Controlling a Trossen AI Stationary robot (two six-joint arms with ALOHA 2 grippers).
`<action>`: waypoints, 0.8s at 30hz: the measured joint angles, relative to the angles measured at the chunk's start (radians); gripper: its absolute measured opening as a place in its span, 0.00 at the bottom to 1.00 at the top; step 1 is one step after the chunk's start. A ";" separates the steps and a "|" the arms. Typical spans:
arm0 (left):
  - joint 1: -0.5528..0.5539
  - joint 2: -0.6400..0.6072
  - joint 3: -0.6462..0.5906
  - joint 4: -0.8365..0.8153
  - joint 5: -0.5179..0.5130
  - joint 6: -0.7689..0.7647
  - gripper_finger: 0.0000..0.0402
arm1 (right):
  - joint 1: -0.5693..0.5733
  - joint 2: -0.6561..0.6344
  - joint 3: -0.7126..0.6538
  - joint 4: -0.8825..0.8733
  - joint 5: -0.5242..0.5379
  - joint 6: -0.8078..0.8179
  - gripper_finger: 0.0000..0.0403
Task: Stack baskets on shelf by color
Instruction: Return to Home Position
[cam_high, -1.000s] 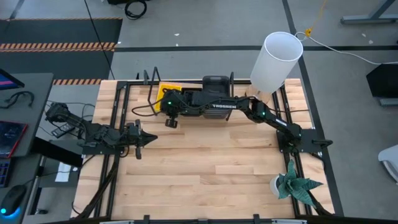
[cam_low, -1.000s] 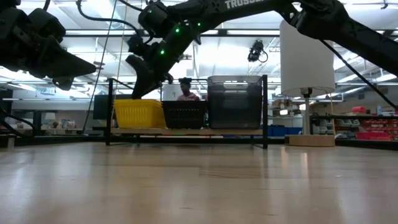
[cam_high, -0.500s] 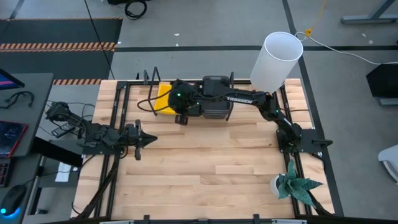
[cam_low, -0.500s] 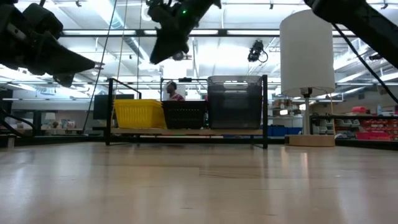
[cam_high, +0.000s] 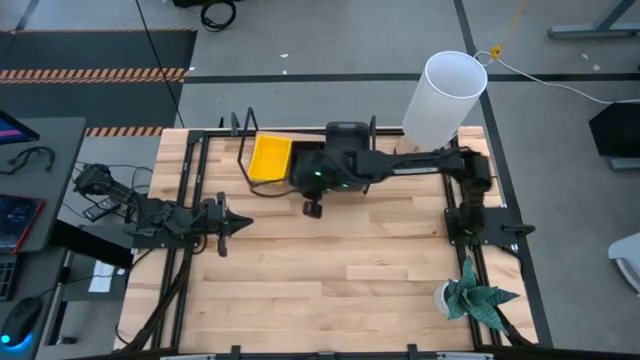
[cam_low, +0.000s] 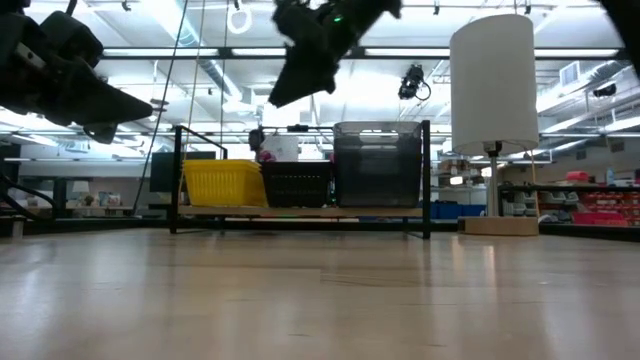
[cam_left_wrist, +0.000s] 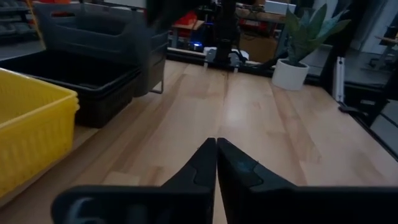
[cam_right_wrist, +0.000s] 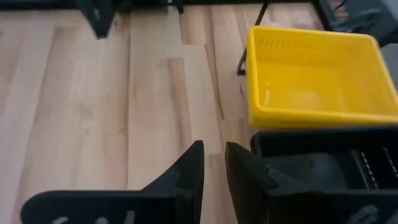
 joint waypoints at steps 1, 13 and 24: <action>0.000 0.000 0.000 0.000 -0.011 0.000 0.04 | 0.007 -0.035 -0.057 0.041 0.013 0.008 0.18; 0.000 0.000 0.000 0.003 -0.048 0.000 0.04 | 0.067 -0.446 -0.608 0.446 0.076 0.107 0.18; 0.000 0.000 0.000 0.031 -0.178 0.108 0.03 | 0.060 -0.647 -1.063 1.043 -0.174 0.115 0.18</action>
